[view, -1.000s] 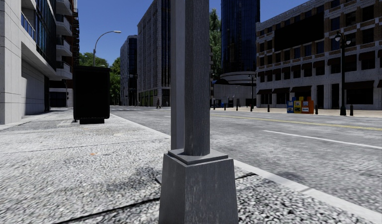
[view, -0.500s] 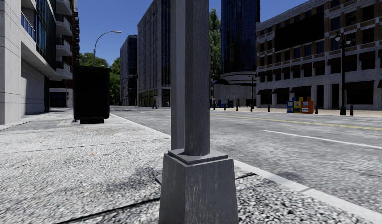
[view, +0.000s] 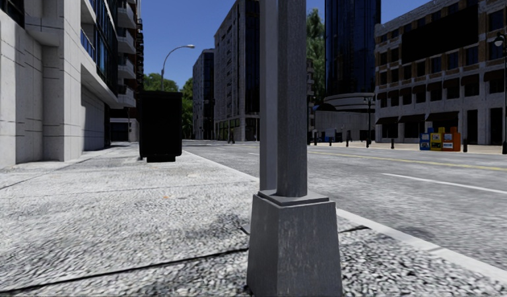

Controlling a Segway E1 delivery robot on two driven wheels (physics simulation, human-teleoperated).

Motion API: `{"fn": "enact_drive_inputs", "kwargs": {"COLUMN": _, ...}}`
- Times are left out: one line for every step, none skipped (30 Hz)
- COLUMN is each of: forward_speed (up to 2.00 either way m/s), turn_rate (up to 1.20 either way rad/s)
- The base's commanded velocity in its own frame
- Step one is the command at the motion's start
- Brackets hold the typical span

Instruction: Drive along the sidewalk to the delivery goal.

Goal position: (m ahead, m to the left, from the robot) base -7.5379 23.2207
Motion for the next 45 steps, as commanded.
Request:
{"fn": "enact_drive_inputs", "kwargs": {"forward_speed": -0.44, "turn_rate": 0.44}}
{"fn": "enact_drive_inputs", "kwargs": {"forward_speed": -0.44, "turn_rate": 0.44}}
{"fn": "enact_drive_inputs", "kwargs": {"forward_speed": -0.44, "turn_rate": 0.44}}
{"fn": "enact_drive_inputs", "kwargs": {"forward_speed": -0.44, "turn_rate": 0.44}}
{"fn": "enact_drive_inputs", "kwargs": {"forward_speed": -0.45, "turn_rate": 0.44}}
{"fn": "enact_drive_inputs", "kwargs": {"forward_speed": -0.46, "turn_rate": 0.44}}
{"fn": "enact_drive_inputs", "kwargs": {"forward_speed": -0.46, "turn_rate": 0.44}}
{"fn": "enact_drive_inputs", "kwargs": {"forward_speed": -0.46, "turn_rate": 0.47}}
{"fn": "enact_drive_inputs", "kwargs": {"forward_speed": -0.46, "turn_rate": 0.47}}
{"fn": "enact_drive_inputs", "kwargs": {"forward_speed": -0.46, "turn_rate": 0.48}}
{"fn": "enact_drive_inputs", "kwargs": {"forward_speed": -0.46, "turn_rate": 0.48}}
{"fn": "enact_drive_inputs", "kwargs": {"forward_speed": -0.46, "turn_rate": 0.48}}
{"fn": "enact_drive_inputs", "kwargs": {"forward_speed": -0.46, "turn_rate": 0.48}}
{"fn": "enact_drive_inputs", "kwargs": {"forward_speed": -0.46, "turn_rate": 0.48}}
{"fn": "enact_drive_inputs", "kwargs": {"forward_speed": -0.46, "turn_rate": 0.48}}
{"fn": "enact_drive_inputs", "kwargs": {"forward_speed": -0.46, "turn_rate": 0.48}}
{"fn": "enact_drive_inputs", "kwargs": {"forward_speed": -0.46, "turn_rate": 0.48}}
{"fn": "enact_drive_inputs", "kwargs": {"forward_speed": -0.46, "turn_rate": 0.48}}
{"fn": "enact_drive_inputs", "kwargs": {"forward_speed": -0.46, "turn_rate": 0.48}}
{"fn": "enact_drive_inputs", "kwargs": {"forward_speed": -0.46, "turn_rate": 0.48}}
{"fn": "enact_drive_inputs", "kwargs": {"forward_speed": -0.48, "turn_rate": 0.48}}
{"fn": "enact_drive_inputs", "kwargs": {"forward_speed": -0.5, "turn_rate": 0.48}}
{"fn": "enact_drive_inputs", "kwargs": {"forward_speed": -0.5, "turn_rate": 0.48}}
{"fn": "enact_drive_inputs", "kwargs": {"forward_speed": -0.5, "turn_rate": 0.48}}
{"fn": "enact_drive_inputs", "kwargs": {"forward_speed": -0.5, "turn_rate": 0.48}}
{"fn": "enact_drive_inputs", "kwargs": {"forward_speed": -0.51, "turn_rate": 0.48}}
{"fn": "enact_drive_inputs", "kwargs": {"forward_speed": -0.56, "turn_rate": 0.48}}
{"fn": "enact_drive_inputs", "kwargs": {"forward_speed": -0.58, "turn_rate": 0.48}}
{"fn": "enact_drive_inputs", "kwargs": {"forward_speed": -0.58, "turn_rate": 0.48}}
{"fn": "enact_drive_inputs", "kwargs": {"forward_speed": -0.59, "turn_rate": 0.48}}
{"fn": "enact_drive_inputs", "kwargs": {"forward_speed": -0.59, "turn_rate": 0.49}}
{"fn": "enact_drive_inputs", "kwargs": {"forward_speed": -0.6, "turn_rate": 0.54}}
{"fn": "enact_drive_inputs", "kwargs": {"forward_speed": -0.6, "turn_rate": 0.54}}
{"fn": "enact_drive_inputs", "kwargs": {"forward_speed": -0.6, "turn_rate": 0.62}}
{"fn": "enact_drive_inputs", "kwargs": {"forward_speed": -0.6, "turn_rate": 0.65}}
{"fn": "enact_drive_inputs", "kwargs": {"forward_speed": -0.6, "turn_rate": 0.66}}
{"fn": "enact_drive_inputs", "kwargs": {"forward_speed": -0.6, "turn_rate": 0.66}}
{"fn": "enact_drive_inputs", "kwargs": {"forward_speed": -0.6, "turn_rate": 0.66}}
{"fn": "enact_drive_inputs", "kwargs": {"forward_speed": -0.6, "turn_rate": 0.66}}
{"fn": "enact_drive_inputs", "kwargs": {"forward_speed": -0.6, "turn_rate": 0.66}}
{"fn": "enact_drive_inputs", "kwargs": {"forward_speed": -0.6, "turn_rate": 0.66}}
{"fn": "enact_drive_inputs", "kwargs": {"forward_speed": -0.61, "turn_rate": 0.66}}
{"fn": "enact_drive_inputs", "kwargs": {"forward_speed": -0.66, "turn_rate": 0.66}}
{"fn": "enact_drive_inputs", "kwargs": {"forward_speed": -0.68, "turn_rate": 0.66}}
{"fn": "enact_drive_inputs", "kwargs": {"forward_speed": -0.68, "turn_rate": 0.66}}
